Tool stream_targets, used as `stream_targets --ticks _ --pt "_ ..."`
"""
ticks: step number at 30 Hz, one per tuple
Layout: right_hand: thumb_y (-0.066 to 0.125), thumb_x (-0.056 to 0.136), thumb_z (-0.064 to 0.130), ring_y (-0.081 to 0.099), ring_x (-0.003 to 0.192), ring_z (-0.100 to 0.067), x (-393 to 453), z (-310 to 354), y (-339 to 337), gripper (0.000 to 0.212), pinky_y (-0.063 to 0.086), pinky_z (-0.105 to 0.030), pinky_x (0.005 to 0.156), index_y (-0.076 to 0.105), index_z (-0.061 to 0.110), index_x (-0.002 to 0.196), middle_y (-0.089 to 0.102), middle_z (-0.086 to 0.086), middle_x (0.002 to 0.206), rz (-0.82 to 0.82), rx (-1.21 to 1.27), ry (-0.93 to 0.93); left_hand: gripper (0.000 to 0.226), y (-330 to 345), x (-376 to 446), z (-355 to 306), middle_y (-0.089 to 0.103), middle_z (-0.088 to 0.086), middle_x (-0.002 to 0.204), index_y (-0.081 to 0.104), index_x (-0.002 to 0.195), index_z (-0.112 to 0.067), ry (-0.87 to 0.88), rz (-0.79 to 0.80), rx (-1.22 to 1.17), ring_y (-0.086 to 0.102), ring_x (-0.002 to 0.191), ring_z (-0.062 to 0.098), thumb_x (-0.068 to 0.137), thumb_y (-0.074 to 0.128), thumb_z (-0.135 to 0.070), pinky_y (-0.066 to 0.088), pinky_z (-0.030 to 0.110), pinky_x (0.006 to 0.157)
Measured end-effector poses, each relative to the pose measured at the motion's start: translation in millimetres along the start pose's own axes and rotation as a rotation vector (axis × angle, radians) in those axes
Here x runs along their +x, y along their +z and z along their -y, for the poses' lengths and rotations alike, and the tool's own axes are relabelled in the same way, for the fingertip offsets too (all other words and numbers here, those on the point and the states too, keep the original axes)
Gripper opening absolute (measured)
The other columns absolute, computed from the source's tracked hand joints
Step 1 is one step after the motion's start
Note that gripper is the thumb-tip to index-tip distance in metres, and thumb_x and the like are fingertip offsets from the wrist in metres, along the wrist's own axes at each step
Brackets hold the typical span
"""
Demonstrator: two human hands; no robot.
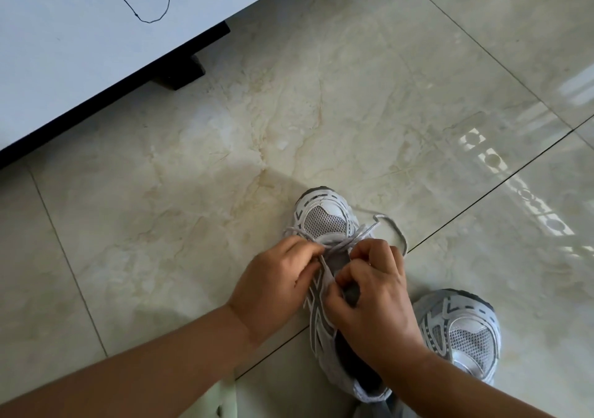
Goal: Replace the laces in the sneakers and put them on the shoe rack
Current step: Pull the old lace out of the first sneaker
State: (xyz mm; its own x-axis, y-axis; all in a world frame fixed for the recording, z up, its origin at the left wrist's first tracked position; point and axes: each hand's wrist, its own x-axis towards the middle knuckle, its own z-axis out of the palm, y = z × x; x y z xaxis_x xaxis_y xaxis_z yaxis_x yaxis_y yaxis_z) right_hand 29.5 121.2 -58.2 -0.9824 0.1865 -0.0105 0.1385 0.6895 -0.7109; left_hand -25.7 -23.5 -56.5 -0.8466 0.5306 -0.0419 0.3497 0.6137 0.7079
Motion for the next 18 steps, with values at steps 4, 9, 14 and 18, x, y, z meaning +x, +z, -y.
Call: stream_targets --ticks 4,9,14,18 --pt "0.053 0.068 0.035 0.037 0.087 -0.012 1 0 -2 0.023 0.046 -0.04 0.07 0.052 0.017 0.054 0.041 0.013 0.089 -0.022 -0.005 0.011 0.024 -3 2 8 0.065 -0.002 0.081 0.069 0.086 -0.013 -0.076 0.024 -0.036 0.059 0.071 0.008 0.081 0.051 -0.028 0.047 0.019 0.065" --pt "0.053 0.066 0.032 0.038 0.087 -0.013 1 -2 -3 0.02 0.046 -0.041 0.069 0.051 0.017 0.054 0.041 0.013 0.089 -0.019 -0.023 0.007 0.019 -6 10 13 0.05 -0.01 0.068 0.058 0.072 -0.019 -0.113 0.031 0.07 0.048 0.056 0.009 0.074 0.045 -0.032 0.039 0.022 0.052" --pt "0.061 0.064 0.022 0.037 0.086 -0.013 1 -2 -6 0.017 0.047 -0.041 0.069 0.049 0.017 0.053 0.042 0.012 0.088 -0.013 -0.019 0.024 0.024 -22 9 43 0.05 -0.007 0.065 0.059 0.068 -0.016 -0.204 -0.064 0.214 0.048 0.053 0.012 0.071 0.041 -0.032 0.037 0.022 0.05" --pt "0.063 0.063 0.02 0.036 0.086 -0.012 2 -1 -5 0.018 0.046 -0.04 0.069 0.049 0.017 0.052 0.041 0.013 0.088 -0.006 -0.017 0.018 0.021 -30 4 42 0.055 -0.005 0.069 0.065 0.073 -0.018 -0.142 -0.03 0.344 0.053 0.054 0.015 0.074 0.046 -0.028 0.043 0.024 0.045"
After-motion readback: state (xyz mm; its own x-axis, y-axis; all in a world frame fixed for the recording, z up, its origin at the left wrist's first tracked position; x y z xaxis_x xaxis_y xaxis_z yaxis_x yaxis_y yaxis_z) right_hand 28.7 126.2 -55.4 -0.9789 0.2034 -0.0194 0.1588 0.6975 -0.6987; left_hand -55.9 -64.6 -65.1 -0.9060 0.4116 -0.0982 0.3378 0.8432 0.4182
